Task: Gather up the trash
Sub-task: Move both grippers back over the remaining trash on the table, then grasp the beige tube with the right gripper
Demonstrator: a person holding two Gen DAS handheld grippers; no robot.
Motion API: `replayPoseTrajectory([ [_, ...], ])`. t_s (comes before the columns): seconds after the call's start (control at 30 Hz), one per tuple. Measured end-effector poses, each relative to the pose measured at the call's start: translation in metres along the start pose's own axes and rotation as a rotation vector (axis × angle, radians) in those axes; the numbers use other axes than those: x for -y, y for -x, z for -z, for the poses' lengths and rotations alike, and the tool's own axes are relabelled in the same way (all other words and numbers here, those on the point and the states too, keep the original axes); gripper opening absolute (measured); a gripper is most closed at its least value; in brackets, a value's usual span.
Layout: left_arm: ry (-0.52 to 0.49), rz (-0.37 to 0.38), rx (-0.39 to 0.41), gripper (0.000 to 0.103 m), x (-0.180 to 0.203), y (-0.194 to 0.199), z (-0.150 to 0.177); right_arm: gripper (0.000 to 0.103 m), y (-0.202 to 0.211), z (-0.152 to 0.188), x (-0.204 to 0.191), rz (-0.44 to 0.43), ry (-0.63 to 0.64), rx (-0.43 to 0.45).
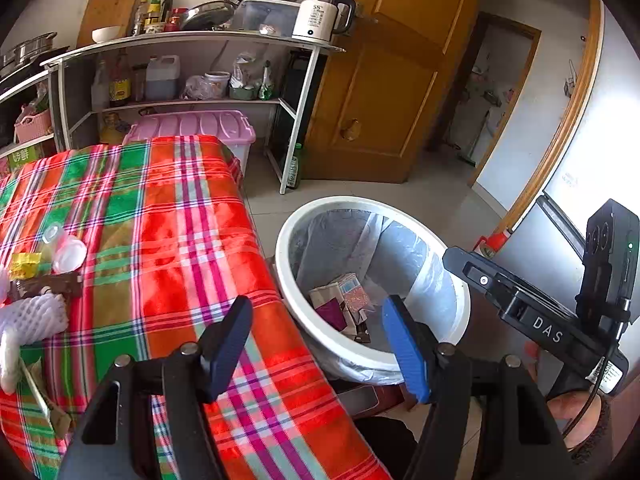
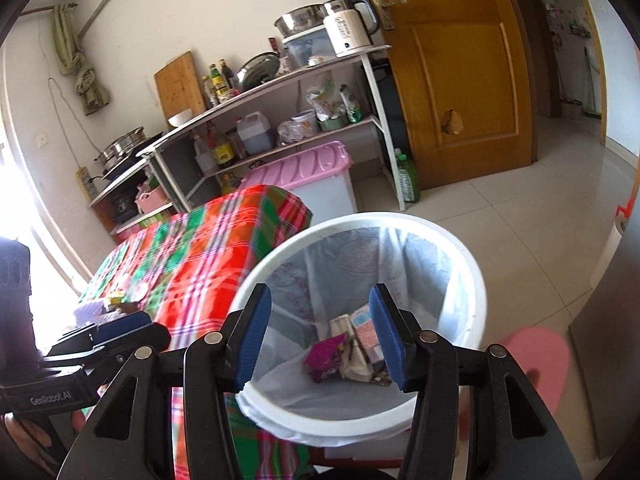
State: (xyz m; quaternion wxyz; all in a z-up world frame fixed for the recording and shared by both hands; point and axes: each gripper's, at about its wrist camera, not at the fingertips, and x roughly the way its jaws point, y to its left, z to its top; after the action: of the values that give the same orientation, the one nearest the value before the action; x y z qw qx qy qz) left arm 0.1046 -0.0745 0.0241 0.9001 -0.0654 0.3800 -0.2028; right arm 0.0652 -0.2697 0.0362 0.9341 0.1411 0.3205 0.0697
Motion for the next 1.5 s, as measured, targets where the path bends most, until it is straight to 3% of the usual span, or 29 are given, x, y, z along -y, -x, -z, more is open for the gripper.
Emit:
replayPoseTrajectory([
  [0.23, 0.053, -0.093, 0.058, 0.070, -0.043, 0.044, 0.019, 0.052, 0.001, 0.009, -0.045, -0.071, 0.057, -0.004],
  [0.37, 0.055, -0.208, 0.099, 0.072, -0.067, 0.072, 0.032, 0.052, -0.004, 0.016, -0.077, -0.114, 0.100, -0.018],
  [0.47, 0.109, -0.218, 0.109, 0.072, -0.094, 0.091, 0.041, 0.052, -0.010, 0.024, -0.105, -0.165, 0.148, -0.042],
  [0.7, 0.193, -0.320, 0.142, 0.073, -0.146, 0.128, 0.064, 0.052, -0.027, 0.047, -0.170, -0.256, 0.255, -0.112],
  [1.17, 0.311, -0.433, 0.127, 0.074, -0.221, 0.164, 0.102, 0.052, -0.066, 0.082, -0.260, -0.359, 0.428, -0.239],
  [1.5, 0.378, -0.458, 0.105, 0.075, -0.261, 0.165, 0.114, 0.052, -0.103, 0.099, -0.290, -0.340, 0.486, -0.332],
])
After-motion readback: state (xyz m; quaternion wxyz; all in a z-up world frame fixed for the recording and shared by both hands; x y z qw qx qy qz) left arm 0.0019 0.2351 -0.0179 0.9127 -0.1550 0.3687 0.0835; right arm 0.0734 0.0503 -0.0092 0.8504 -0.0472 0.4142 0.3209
